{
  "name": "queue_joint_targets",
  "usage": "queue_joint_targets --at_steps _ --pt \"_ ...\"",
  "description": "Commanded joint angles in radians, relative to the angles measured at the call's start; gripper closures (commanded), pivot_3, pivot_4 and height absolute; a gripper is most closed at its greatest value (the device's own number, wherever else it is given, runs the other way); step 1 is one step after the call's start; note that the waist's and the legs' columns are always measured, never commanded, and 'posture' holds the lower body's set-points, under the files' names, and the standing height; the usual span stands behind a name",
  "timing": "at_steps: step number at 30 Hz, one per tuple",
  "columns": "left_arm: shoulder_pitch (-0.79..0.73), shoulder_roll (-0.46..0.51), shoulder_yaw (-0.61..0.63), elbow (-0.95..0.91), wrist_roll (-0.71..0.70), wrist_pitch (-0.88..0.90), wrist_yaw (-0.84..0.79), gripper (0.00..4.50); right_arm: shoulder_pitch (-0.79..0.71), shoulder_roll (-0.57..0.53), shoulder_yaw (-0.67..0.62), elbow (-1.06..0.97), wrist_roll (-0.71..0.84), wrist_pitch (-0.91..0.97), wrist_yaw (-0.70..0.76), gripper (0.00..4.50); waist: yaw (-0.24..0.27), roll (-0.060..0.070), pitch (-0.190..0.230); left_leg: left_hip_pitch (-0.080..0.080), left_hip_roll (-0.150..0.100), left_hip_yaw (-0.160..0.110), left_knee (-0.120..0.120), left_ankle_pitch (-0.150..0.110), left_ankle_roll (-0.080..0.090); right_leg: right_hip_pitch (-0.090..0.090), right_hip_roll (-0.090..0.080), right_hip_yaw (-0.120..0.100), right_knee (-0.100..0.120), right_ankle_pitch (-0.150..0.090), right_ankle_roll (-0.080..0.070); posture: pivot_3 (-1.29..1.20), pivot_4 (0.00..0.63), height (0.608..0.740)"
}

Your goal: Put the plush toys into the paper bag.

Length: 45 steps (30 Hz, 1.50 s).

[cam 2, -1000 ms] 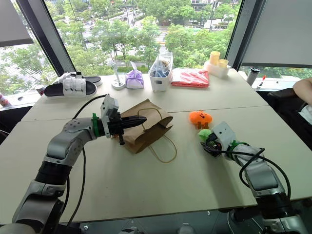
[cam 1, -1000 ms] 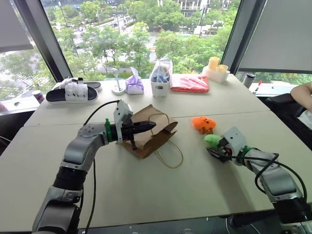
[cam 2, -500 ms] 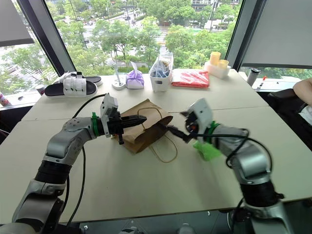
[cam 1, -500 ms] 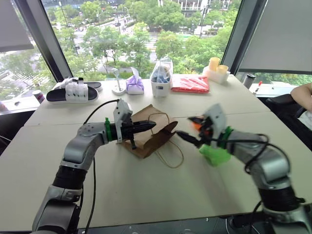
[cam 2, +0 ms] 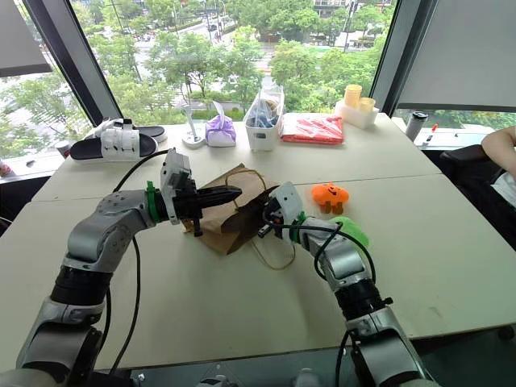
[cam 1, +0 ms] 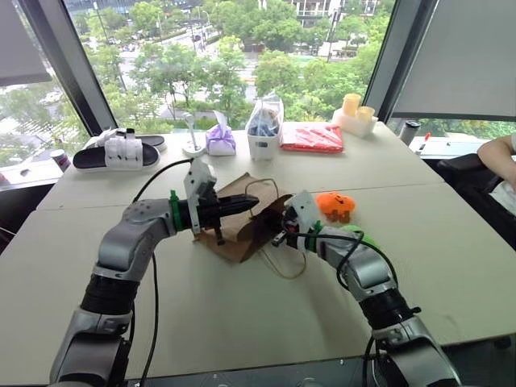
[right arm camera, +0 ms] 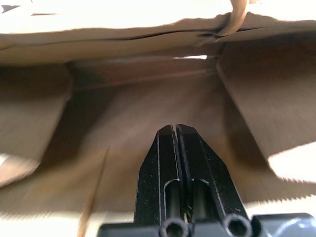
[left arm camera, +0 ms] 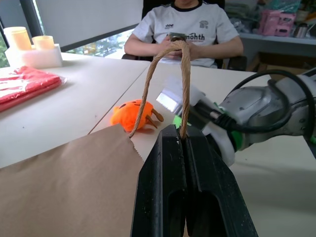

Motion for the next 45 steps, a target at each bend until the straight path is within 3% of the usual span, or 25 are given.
queue_joint_targets --at_steps 1,5,17,22,26,30,32,35,42,45 --pt "-0.024 0.0 0.065 -0.05 -0.063 0.034 0.034 4.5 -0.067 0.066 0.026 0.215 -0.073 -0.115 -0.047 4.45 -0.001 0.0 0.0 0.0 0.0 0.0 0.0 0.0 0.0 0.0 0.0 0.0 0.0 0.0 0.0 0.0 0.15 0.74" --pt "-0.064 0.004 0.099 -0.042 -0.091 0.047 0.066 4.5 -0.072 0.087 0.057 0.326 -0.137 -0.19 -0.052 4.45 -0.002 0.0 0.0 0.0 0.0 -0.001 0.0 0.001 -0.001 0.0 0.0 0.0 0.0 0.0 0.0 0.0 0.15 0.74" --pt "-0.314 0.049 0.188 0.169 -0.091 -0.02 0.061 4.5 -0.013 0.068 0.051 0.268 -0.181 -0.169 -0.044 4.45 -0.003 0.0 0.0 0.001 0.0 -0.001 0.0 0.001 -0.002 0.001 0.0 0.0 0.001 0.0 0.0 0.0 0.15 0.74" --pt "-0.289 0.021 0.154 0.167 -0.09 -0.02 0.054 4.5 0.013 0.069 0.05 0.211 -0.19 -0.15 -0.058 4.45 -0.003 0.0 0.0 0.001 0.0 -0.002 0.0 0.001 -0.002 0.001 0.0 0.0 0.002 0.0 0.0 0.0 0.15 0.74" --pt "-0.153 -0.035 0.07 0.104 -0.061 -0.028 0.038 4.5 0.05 0.032 0.022 -0.025 -0.173 -0.058 -0.054 4.45 -0.004 0.001 -0.001 0.001 0.0 -0.002 -0.001 0.001 -0.002 0.001 0.0 0.0 0.002 0.0 0.0 0.0 0.15 0.74" --pt "-0.062 -0.067 0.007 0.103 -0.013 -0.074 0.023 4.5 0.125 -0.047 -0.05 -0.452 -0.114 0.173 -0.05 4.45 0.001 0.001 0.0 -0.002 -0.001 -0.002 0.0 0.001 -0.002 -0.003 0.0 0.0 0.002 0.0 0.0 0.0 0.15 0.74" --pt "-0.056 -0.069 -0.001 0.11 -0.002 -0.088 0.017 4.5 0.149 -0.076 -0.069 -0.57 -0.09 0.263 -0.047 4.45 0.004 0.001 0.0 -0.003 -0.001 -0.003 0.0 0.001 -0.002 -0.004 0.0 0.0 0.003 0.0 0.0 0.0 0.15 0.74" --pt "-0.054 -0.077 -0.002 0.108 -0.003 -0.083 0.019 4.5 0.221 -0.146 -0.161 -0.78 -0.017 0.424 -0.028 3.56 0.007 0.001 -0.001 -0.001 0.0 -0.003 0.0 -0.001 0.001 -0.002 0.0 0.0 0.003 0.0 0.0 0.0 0.15 0.74" --pt "-0.047 -0.076 0.0 0.1 -0.004 -0.077 0.012 4.5 0.382 -0.31 -0.334 -0.974 0.036 0.6 -0.036 0.03 0.011 0.001 -0.001 -0.001 -0.001 -0.002 0.001 -0.002 0.004 0.001 0.0 0.0 0.0 0.0 0.0 0.0 0.15 0.74" --pt "-0.048 -0.078 0.0 0.097 -0.005 -0.075 0.013 4.5 0.46 -0.381 -0.319 -0.937 -0.009 0.536 -0.042 0.03 0.01 0.001 -0.001 0.0 -0.001 -0.001 0.001 -0.002 0.004 0.001 0.0 0.0 0.0 0.0 0.0 0.0 0.15 0.74"
